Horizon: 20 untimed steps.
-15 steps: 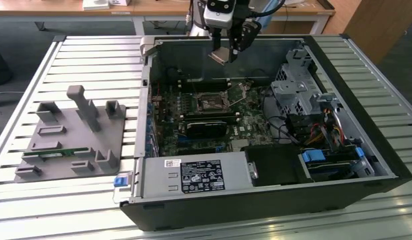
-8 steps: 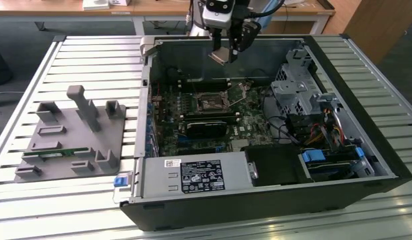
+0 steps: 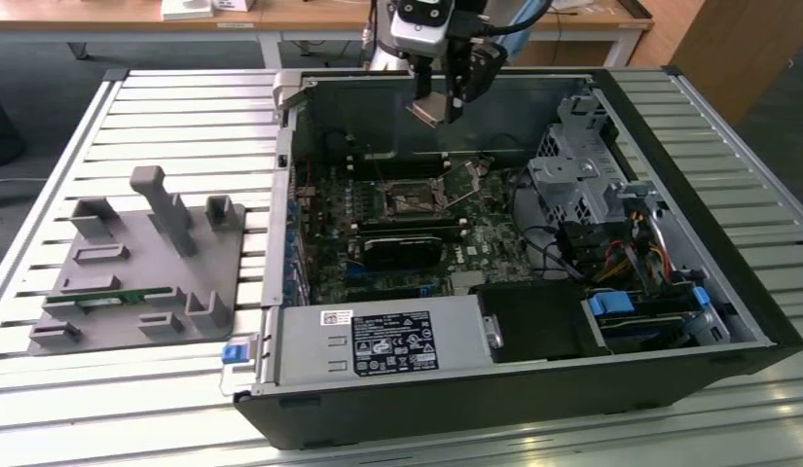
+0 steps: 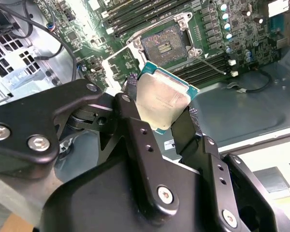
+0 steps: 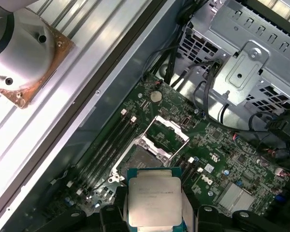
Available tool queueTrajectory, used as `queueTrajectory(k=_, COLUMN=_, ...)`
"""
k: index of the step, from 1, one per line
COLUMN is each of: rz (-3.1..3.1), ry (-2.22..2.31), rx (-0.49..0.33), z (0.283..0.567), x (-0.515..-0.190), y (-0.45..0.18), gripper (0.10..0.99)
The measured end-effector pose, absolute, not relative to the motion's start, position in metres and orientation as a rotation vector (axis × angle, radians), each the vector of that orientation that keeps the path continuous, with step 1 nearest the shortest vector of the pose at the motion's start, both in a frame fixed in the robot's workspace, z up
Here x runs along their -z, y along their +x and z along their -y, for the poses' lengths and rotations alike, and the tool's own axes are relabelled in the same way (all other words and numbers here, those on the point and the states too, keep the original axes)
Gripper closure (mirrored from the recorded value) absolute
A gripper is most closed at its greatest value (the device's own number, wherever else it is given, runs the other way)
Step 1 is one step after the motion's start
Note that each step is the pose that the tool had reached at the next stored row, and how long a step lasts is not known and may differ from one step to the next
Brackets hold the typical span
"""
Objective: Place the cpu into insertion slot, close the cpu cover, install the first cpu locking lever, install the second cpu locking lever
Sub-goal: 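Place the cpu into insertion slot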
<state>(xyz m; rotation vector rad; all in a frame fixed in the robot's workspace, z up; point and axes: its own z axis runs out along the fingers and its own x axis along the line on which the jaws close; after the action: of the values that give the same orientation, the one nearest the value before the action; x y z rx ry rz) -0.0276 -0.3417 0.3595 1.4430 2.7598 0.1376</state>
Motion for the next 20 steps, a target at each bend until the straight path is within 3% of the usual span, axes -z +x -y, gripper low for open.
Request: queueTrajectory(k=20, rz=-2.648, ry=1.628, rx=-0.134, z=0.3417, x=-0.3585, y=-0.0277, gripper=0.553)
